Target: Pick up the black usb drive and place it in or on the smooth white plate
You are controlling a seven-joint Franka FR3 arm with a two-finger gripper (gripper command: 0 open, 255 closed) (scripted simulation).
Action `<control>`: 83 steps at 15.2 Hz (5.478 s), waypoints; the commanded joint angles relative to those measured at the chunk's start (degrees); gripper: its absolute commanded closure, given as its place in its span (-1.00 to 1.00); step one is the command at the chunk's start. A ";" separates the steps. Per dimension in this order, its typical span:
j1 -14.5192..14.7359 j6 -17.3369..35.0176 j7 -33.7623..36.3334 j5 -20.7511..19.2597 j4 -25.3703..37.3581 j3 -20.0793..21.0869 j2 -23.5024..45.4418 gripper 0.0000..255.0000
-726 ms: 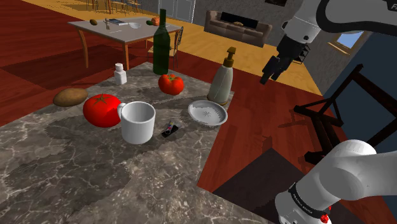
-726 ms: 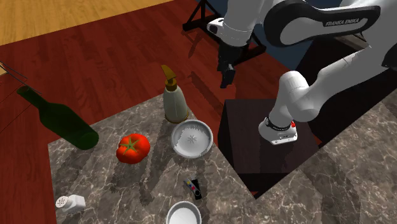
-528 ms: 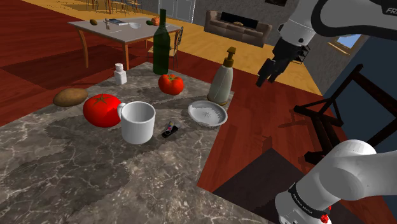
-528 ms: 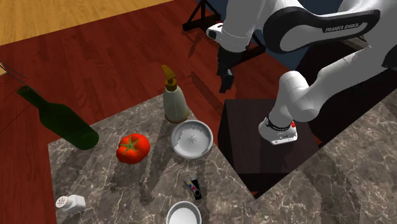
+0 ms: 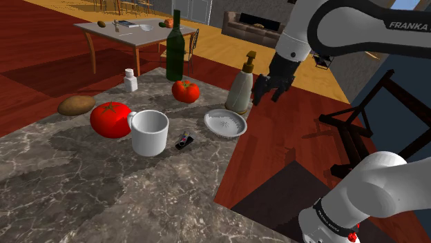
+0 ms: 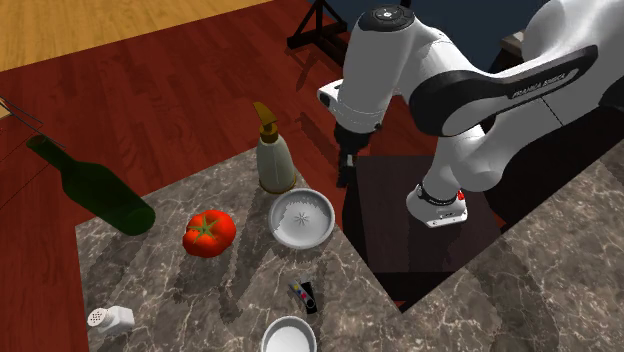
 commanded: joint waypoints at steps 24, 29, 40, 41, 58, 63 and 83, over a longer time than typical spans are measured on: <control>-0.04 13.96 51.59 -10.61 22.28 22.96 43.42 -1.00; 0.18 16.52 52.17 -11.44 20.63 22.86 44.56 -1.00; 0.17 16.49 52.15 -11.40 20.60 22.87 44.51 1.00; 0.19 16.49 52.18 -11.41 20.61 22.88 44.51 1.00; -0.36 7.11 50.67 -8.99 27.26 23.12 41.08 1.00; -0.43 4.10 50.45 -8.59 29.77 23.13 40.47 1.00; -9.71 9.45 25.68 -1.18 9.92 10.95 24.87 1.00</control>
